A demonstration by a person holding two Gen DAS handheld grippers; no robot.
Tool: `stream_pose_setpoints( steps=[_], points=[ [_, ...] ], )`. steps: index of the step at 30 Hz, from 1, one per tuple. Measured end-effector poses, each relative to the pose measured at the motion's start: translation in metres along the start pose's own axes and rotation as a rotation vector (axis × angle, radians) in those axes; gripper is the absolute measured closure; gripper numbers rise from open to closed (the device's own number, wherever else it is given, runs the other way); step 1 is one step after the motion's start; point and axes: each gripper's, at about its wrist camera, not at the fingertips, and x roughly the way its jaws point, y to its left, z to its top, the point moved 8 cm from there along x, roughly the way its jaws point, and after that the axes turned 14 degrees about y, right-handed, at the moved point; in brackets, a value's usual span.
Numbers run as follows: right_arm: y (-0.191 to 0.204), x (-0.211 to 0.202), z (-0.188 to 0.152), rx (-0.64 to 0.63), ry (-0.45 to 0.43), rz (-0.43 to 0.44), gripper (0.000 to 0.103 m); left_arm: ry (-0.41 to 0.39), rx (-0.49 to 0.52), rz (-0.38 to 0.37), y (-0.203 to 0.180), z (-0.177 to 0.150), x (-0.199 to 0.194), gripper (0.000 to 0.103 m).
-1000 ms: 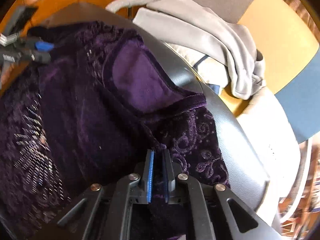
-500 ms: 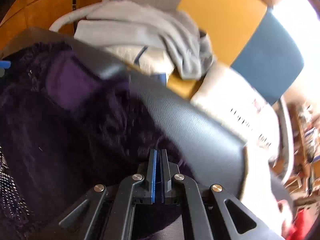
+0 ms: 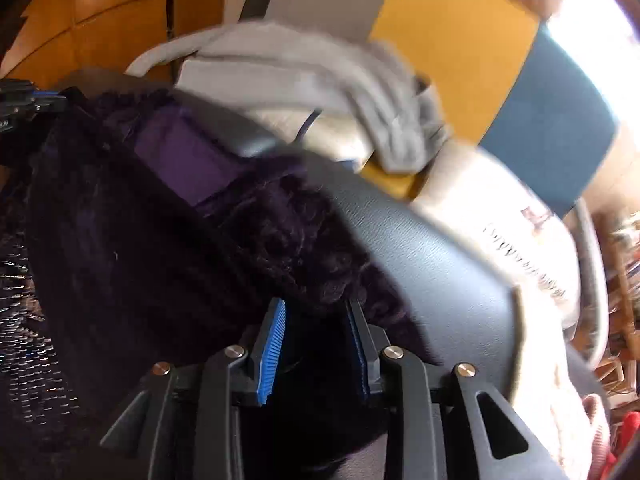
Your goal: Fold clothes
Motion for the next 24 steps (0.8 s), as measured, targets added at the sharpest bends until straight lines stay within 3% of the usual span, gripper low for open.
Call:
stream_pose_setpoints(
  steps=[1, 2, 3, 9, 14, 17, 19, 20, 22, 24],
  points=[
    [-0.007, 0.001, -0.002, 0.029, -0.001, -0.058, 0.074, 0.029, -0.019, 0.052, 0.007, -0.003, 0.006, 0.071],
    [-0.013, 0.001, -0.005, 0.061, -0.004, -0.095, 0.075, 0.042, -0.042, 0.018, 0.009, -0.007, 0.007, 0.057],
    [-0.016, 0.001, -0.008, 0.099, -0.009, -0.067, 0.075, 0.055, -0.066, -0.015, 0.012, -0.012, 0.008, 0.048],
    [-0.029, -0.025, -0.027, 0.234, -0.063, -0.018, 0.075, 0.105, -0.272, -0.278, 0.026, -0.048, 0.008, 0.043],
    [0.027, -0.062, -0.039, 0.158, -0.140, 0.130, 0.074, 0.124, -0.403, -0.447, 0.020, -0.064, 0.018, 0.043],
    [0.064, -0.062, -0.051, 0.137, -0.119, 0.189, 0.074, 0.143, -0.422, -0.469, 0.011, -0.061, 0.027, 0.052],
    [0.079, -0.059, -0.062, 0.154, -0.092, 0.208, 0.074, 0.147, -0.415, -0.438, 0.008, -0.060, 0.030, 0.081],
    [0.080, -0.054, -0.070, 0.181, -0.084, 0.218, 0.074, 0.155, -0.421, -0.420, 0.008, -0.062, 0.032, 0.090],
    [0.083, -0.046, -0.086, 0.232, -0.069, 0.236, 0.074, 0.170, -0.481, -0.499, 0.011, -0.072, 0.032, 0.090],
    [0.080, -0.048, -0.102, 0.244, -0.075, 0.250, 0.074, 0.171, -0.477, -0.523, 0.009, -0.090, 0.027, 0.091]
  ],
)
